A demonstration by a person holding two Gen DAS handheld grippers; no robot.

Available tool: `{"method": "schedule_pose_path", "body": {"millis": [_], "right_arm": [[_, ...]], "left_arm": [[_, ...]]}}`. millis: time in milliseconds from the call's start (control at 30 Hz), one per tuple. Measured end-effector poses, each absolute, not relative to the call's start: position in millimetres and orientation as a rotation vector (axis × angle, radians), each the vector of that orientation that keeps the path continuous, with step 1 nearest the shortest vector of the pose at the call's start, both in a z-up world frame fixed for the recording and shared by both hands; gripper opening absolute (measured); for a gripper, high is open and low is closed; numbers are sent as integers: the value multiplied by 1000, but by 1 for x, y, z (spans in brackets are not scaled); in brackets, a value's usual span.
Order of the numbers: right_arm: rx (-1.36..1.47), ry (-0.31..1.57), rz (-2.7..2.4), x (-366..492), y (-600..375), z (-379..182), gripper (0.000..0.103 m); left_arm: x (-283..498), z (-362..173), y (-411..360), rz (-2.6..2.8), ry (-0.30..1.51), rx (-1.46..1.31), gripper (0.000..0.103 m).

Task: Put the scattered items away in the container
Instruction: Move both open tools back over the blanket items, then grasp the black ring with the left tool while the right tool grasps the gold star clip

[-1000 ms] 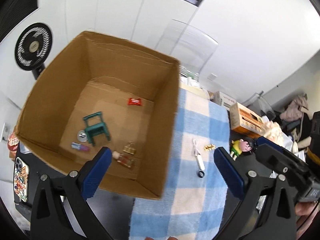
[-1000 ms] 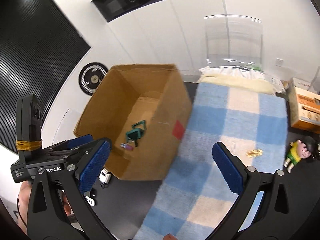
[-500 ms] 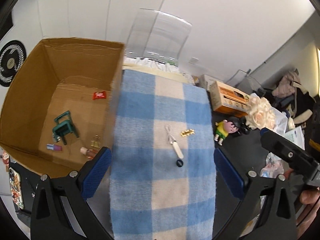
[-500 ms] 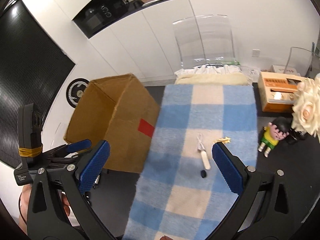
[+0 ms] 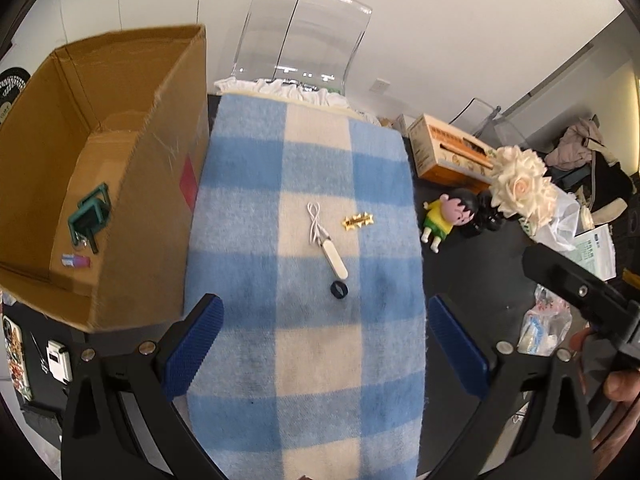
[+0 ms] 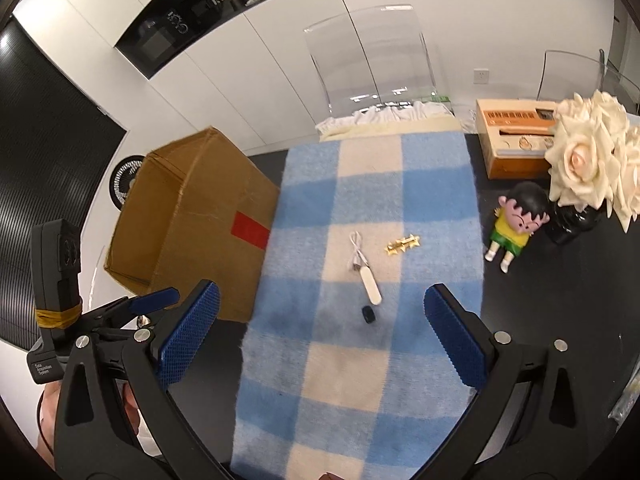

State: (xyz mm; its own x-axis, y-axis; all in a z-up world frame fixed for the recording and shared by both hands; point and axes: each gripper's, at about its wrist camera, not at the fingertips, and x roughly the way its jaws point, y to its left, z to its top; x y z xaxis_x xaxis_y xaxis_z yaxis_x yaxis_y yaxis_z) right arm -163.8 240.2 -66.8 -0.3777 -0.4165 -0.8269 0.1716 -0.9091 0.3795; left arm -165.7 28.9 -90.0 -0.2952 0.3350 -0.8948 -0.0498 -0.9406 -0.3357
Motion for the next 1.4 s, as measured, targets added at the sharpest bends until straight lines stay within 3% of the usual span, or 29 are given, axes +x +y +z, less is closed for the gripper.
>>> {"method": "schedule_pose_path", "body": {"millis": [300, 667, 1200, 1367, 1400], "right_arm": [[1601, -234, -2196, -179, 254, -115, 103], [1635, 61, -2023, -206, 243, -166, 103], [1689, 299, -1856, -217, 222, -208, 103], [1680, 331, -1768, -230, 222, -226, 95], [1679, 343, -1755, -233, 221, -229, 95]], "left_arm": [[-151, -135, 43, 2295, -448, -1832, 102], [-140, -175, 58, 2313, -605, -1905, 102], [-149, -234, 88, 2218, -753, -1963, 101], [-158, -244, 92, 2254, -791, -1986, 101], [-160, -248, 94, 2254, -801, -1991, 97]]}}
